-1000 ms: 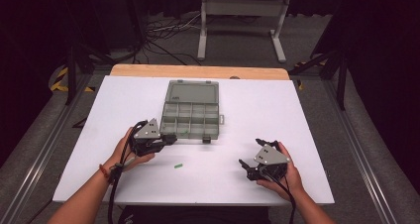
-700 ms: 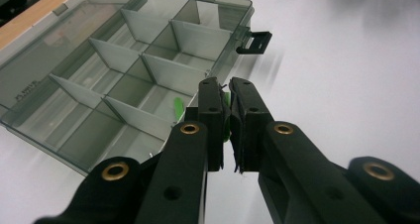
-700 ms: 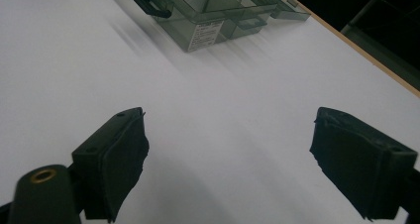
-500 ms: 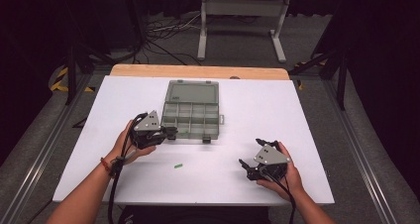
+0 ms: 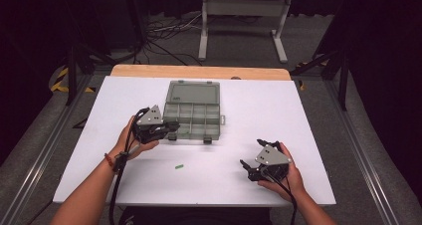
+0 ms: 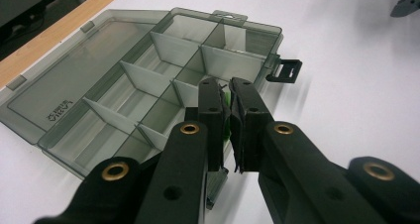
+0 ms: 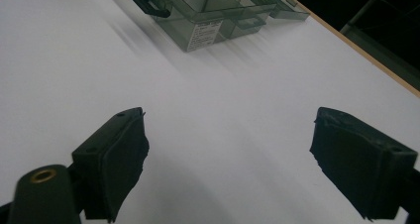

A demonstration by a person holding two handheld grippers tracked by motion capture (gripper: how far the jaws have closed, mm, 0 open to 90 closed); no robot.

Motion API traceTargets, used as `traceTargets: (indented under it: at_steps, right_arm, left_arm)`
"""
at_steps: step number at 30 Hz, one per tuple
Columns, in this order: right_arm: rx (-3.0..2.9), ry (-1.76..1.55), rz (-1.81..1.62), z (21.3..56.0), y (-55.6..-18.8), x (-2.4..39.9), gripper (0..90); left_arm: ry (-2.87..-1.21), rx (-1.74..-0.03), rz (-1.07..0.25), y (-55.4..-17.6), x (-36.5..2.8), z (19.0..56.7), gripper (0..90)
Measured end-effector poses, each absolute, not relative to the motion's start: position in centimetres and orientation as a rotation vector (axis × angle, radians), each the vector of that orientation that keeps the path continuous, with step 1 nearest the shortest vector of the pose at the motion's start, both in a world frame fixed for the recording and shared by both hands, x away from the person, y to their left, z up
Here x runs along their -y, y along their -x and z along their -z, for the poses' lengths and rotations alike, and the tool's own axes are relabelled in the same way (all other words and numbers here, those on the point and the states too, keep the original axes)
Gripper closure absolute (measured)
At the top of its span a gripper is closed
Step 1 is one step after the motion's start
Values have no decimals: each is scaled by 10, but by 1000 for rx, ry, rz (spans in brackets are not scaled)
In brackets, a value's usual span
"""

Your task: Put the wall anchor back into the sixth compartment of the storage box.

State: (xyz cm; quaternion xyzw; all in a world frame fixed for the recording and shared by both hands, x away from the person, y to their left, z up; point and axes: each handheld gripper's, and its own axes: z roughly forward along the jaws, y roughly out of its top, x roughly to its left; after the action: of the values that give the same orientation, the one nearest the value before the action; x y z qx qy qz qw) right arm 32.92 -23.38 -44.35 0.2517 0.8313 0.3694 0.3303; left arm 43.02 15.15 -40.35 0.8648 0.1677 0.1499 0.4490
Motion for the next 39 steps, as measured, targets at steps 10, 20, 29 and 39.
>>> traceTargets:
  at_steps: [10,20,29,39]
  right_arm:
    - [-2171,-669,-971,443,-330,235,142]
    - [-2171,-670,-969,443,-330,235,142]
    - [-2175,-667,-966,444,-330,235,142]
    - [-2181,-662,-961,444,-330,235,143]
  left_arm:
    - [-2147,-438,-366,-442,-144,407,846]
    - [-2163,-441,-349,-450,-134,411,845]
    - [-2165,-456,-345,-453,-130,415,844]
    - [-2170,-462,-345,-454,-129,418,834]
